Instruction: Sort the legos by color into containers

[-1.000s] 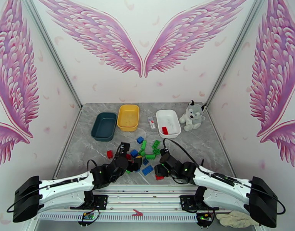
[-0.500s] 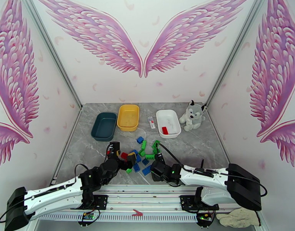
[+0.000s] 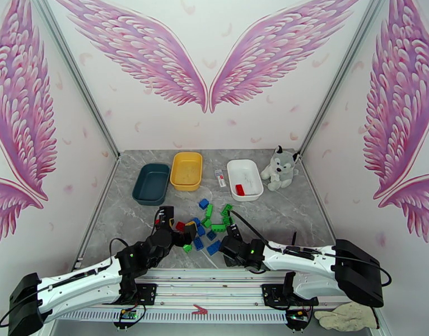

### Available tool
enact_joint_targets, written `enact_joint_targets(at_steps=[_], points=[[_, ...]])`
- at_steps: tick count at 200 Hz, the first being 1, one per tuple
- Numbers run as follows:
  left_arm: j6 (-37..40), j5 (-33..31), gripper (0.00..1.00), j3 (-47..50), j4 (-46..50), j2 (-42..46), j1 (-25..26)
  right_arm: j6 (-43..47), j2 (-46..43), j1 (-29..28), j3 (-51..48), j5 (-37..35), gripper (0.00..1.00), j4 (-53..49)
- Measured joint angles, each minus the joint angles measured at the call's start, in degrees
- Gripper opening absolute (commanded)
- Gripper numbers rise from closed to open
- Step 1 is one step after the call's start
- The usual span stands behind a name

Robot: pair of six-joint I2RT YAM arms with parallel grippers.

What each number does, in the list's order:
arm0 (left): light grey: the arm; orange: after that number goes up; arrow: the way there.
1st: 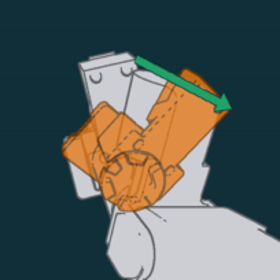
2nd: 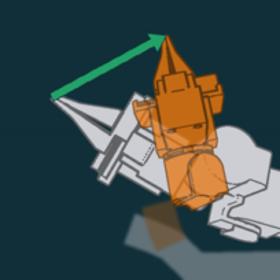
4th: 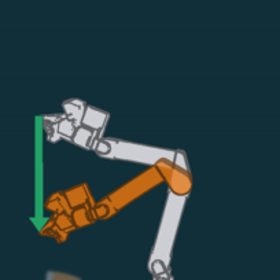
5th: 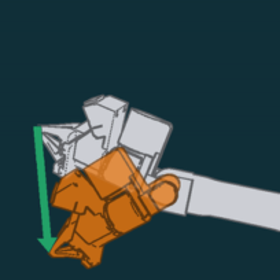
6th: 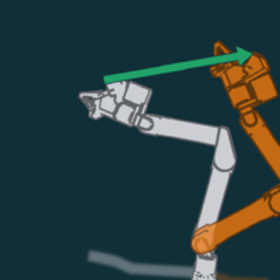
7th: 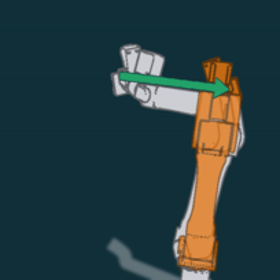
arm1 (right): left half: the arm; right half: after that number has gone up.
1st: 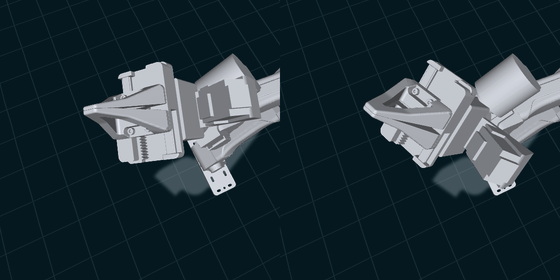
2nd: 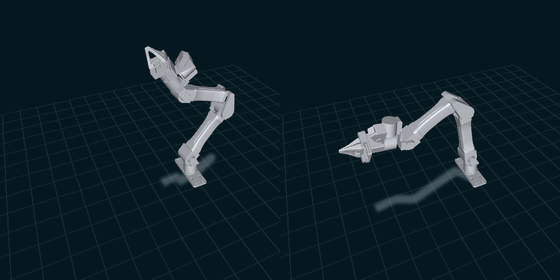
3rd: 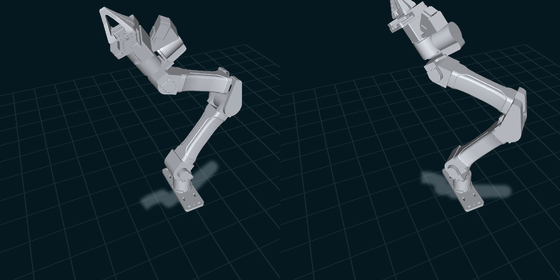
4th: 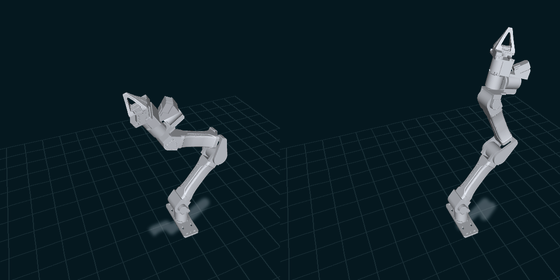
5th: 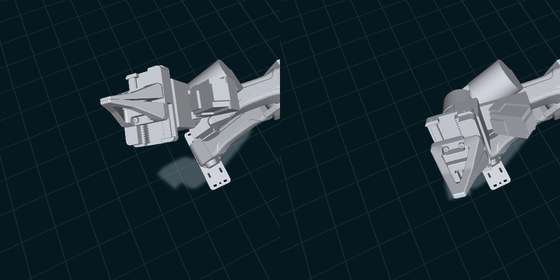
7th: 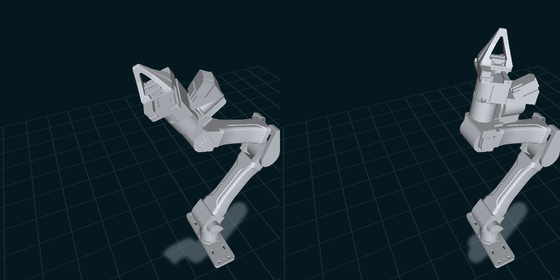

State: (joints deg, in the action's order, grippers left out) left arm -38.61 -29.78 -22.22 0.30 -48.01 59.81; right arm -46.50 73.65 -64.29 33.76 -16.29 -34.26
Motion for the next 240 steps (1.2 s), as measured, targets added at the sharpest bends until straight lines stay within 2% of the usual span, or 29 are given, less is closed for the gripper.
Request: enact_joint_targets(at_steps=[51, 105, 125, 158, 203, 240], points=[[0.09, 2.19, 0.99, -0.02, -3.32, -7.28, -0.57, -0.02, -0.92, -0.39, -0.02, 1.27, 0.74, -0.5], [0.04, 4.66, 0.99, -0.07, -6.95, -13.33, -1.05, -0.42, 0.37, -0.66, -0.09, 2.19, 0.67, -0.5], [0.02, 5.07, 0.99, -0.07, -8.15, -13.6, -1.25, -0.79, 0.85, -0.72, -0.37, 2.1, 0.56, -0.5], [0.0, 5.2, 0.99, -0.07, -9.27, -13.6, -1.57, -1.62, 1.27, -0.76, -0.39, 1.25, 0.48, -0.44], [-0.04, 6.25, 0.99, -0.07, -10.56, -13.75, -2.38, -1.97, 0.35, -0.76, -0.39, -1.22, 0.44, -1.33], [-0.37, 11.08, 0.99, -0.11, -13.25, -16.31, -6.73, -1.84, -6.19, -0.28, -0.02, -5.97, 0.44, -2.47]])
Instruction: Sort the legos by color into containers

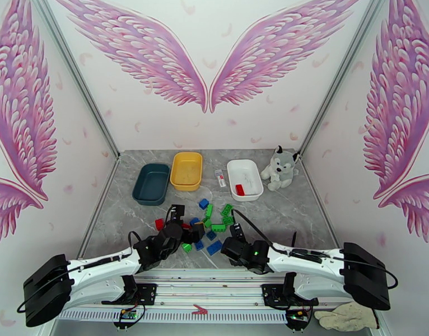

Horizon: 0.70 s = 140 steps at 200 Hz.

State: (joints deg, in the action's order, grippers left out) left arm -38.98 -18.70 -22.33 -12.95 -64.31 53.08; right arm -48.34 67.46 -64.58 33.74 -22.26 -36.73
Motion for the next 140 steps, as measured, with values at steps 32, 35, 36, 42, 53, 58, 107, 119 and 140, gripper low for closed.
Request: enact_joint_targets(at_steps=[32, 35, 36, 42, 53, 58, 107, 119, 140], points=[[0.5, 4.85, 0.99, -4.7, -0.57, -4.2, -3.58, 3.1, -2.71, 6.88, 4.46, -1.84, 0.42, 0.13], [0.63, 5.31, 0.99, -5.53, -0.61, -4.72, -3.82, 3.72, -2.71, 8.02, 5.11, -1.77, 0.42, 0.17], [0.68, 5.44, 0.99, -5.75, -0.61, -4.83, -3.91, 3.89, -2.71, 8.55, 5.46, -1.7, 0.42, 0.24], [0.87, 6.43, 0.99, -7.48, -0.72, -5.84, -4.37, 5.03, -2.64, 10.84, 6.91, -1.66, 0.42, 0.57], [1.22, 8.26, 0.99, -10.78, -1.44, -7.91, -5.46, 7.1, -2.03, 15.78, 10.08, -1.36, 0.42, 1.2], [1.27, 9.09, 0.99, -12.07, -1.64, -8.74, -6.08, 7.96, -1.49, 18.01, 11.74, -1.09, 0.42, 1.62], [1.62, 13.6, 0.99, -20.83, -2.49, -17.31, -10.34, 13.73, 12.41, 35.98, 28.74, 5.11, 0.42, 6.12], [1.55, 14.34, 0.99, -20.96, -2.45, -17.94, -10.34, 14.38, 17.55, 38.77, 33.55, 6.45, 0.47, 6.45], [1.42, 15.02, 0.99, -20.9, -2.38, -18.18, -10.34, 15.26, 26.08, 41.79, 41.09, 7.89, 0.56, 6.56]])
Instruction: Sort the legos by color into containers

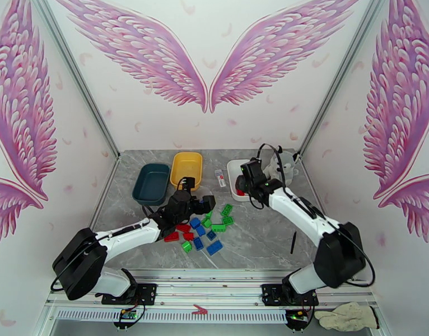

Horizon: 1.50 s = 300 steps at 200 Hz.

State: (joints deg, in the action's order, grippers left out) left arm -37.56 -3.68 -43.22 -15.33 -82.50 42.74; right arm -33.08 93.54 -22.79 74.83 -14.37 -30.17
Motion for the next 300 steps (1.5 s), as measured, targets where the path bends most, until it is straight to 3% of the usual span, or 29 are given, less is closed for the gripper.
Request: enact_joint_targets(at_steps=[35, 60, 87, 123, 162, 207, 242, 271, 300], points=[[-0.15, -0.37, 0.99, 3.08, 0.07, 2.01, 0.0, 1.29, 10.64, 2.38, 7.85, 1.31, 0.87, -0.26], [-0.11, -2.43, 0.99, 7.41, 1.81, 7.02, 0.0, 2.49, 11.02, 2.49, 6.08, 1.44, 1.0, 0.35], [-0.17, -5.88, 0.99, 11.47, 3.98, 13.75, 0.09, 3.21, 5.79, 1.99, -1.42, 2.27, 0.99, 3.82], [-0.61, -11.76, 0.99, 16.5, 9.16, 24.06, 0.79, 4.55, -7.45, -2.1, -10.1, 1.44, 1.0, 7.43], [-1.99, -18.91, 0.97, 20.83, 18.29, 36.0, 1.31, 4.39, -20.33, -7.37, -16.81, 3.04, 0.78, 10.75], [-5.27, -26.1, 0.92, 24.44, 30.42, 48.43, 1.42, 1.4, -28.26, -20.17, -28.89, 3.04, 0.72, 13.31], [-7.26, -29.31, 0.92, 28.28, 35.52, 52.09, 1.4, -1.62, -25.4, -34.62, -33.79, -0.37, 0.63, 14.51], [-7.32, -30.67, 0.9, 28.52, 36.13, 48.81, 0.85, -4.11, -18.23, -42.97, -34.05, -4.04, 0.72, 16.74], [-6.23, -30.97, 0.87, 27.91, 35.87, 42.91, -0.96, -5.7, -10.47, -47.45, -32.41, -6.73, 0.76, 16.94]])
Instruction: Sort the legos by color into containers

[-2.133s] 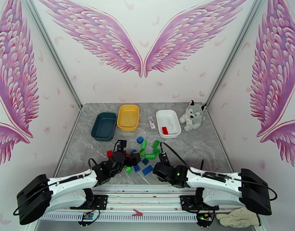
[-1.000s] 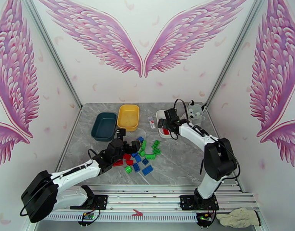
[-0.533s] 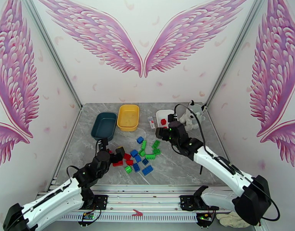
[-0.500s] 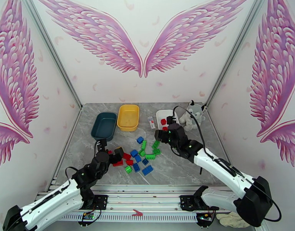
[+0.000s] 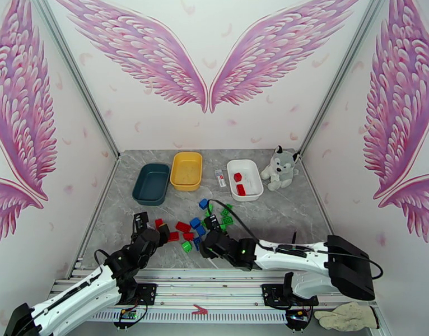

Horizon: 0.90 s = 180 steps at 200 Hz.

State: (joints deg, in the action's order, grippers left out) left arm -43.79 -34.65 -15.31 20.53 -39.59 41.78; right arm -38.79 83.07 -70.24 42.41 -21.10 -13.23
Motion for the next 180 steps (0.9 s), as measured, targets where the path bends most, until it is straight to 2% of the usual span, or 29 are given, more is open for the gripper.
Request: enact_joint_targets(at_steps=[25, 63, 90, 138, 180], points=[[1.2, 1.07, 0.84, -0.96, -1.79, -4.35, -3.08, -1.05, 3.52, -1.18, 1.95, -1.57, 0.77, -0.15], [3.34, 3.87, 0.79, -3.58, -5.07, -11.93, -6.71, -2.47, 3.5, -1.2, 2.93, -3.19, 0.77, -0.48], [4.68, 5.38, 0.73, -6.08, -7.28, -18.43, -7.61, -3.65, 1.44, -1.2, 2.89, -4.33, 0.78, -1.36], [6.1, 7.04, 0.67, -7.67, -12.2, -28.39, -9.77, -4.9, -3.52, -1.2, 1.29, -5.86, 0.8, -2.25], [6.8, 8.76, 0.54, -9.97, -16.02, -37.64, -11.58, -4.98, -5.42, -1.2, 0.17, -6.49, 0.82, -3.04]])
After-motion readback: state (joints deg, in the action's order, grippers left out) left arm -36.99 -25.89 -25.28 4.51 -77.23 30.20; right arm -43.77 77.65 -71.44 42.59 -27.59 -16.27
